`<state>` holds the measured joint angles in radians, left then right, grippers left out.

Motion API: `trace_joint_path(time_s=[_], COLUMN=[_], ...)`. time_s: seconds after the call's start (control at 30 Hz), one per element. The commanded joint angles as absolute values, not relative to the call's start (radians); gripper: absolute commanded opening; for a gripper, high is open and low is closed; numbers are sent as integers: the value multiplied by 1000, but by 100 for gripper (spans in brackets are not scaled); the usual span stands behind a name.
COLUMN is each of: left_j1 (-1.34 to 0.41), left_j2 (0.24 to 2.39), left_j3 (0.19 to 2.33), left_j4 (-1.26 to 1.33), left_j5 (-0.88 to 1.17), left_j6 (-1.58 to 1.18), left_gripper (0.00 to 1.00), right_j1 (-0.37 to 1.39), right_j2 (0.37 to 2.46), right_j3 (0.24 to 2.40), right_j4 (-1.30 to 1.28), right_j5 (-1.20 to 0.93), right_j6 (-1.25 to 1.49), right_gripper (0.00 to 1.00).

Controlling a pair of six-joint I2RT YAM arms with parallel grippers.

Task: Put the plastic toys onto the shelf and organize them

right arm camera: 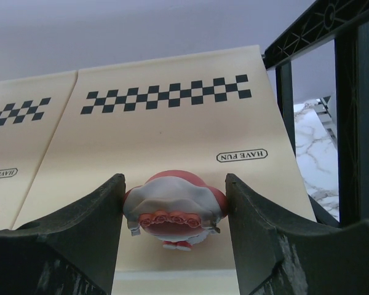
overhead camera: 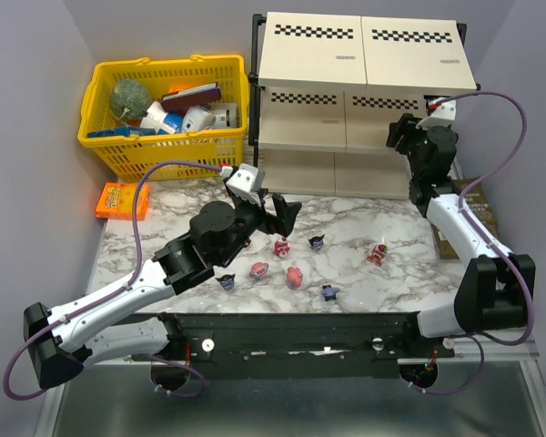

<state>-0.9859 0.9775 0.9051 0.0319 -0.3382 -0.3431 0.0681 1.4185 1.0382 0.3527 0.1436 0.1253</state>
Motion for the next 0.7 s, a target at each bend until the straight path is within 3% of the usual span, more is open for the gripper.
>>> trace_joint_path(time_s=[0.0, 0.2, 0.67], left_j1=[-986, -985, -983], left_j2=[969, 968, 969], left_j3=[900, 897, 897], left_j4=[23, 21, 25], left_j5=[-374, -377, -365], left_j6=[-327, -328, -333], left_gripper=[99, 99, 99], right_j1=[60, 58, 61], right_j2=[1456, 1463, 1460], right_j3=[1026, 1026, 1071], right_j4=[445, 439, 347], right_j5=[133, 127, 121], right_j6=[109, 106, 97], right_gripper=[13, 19, 54])
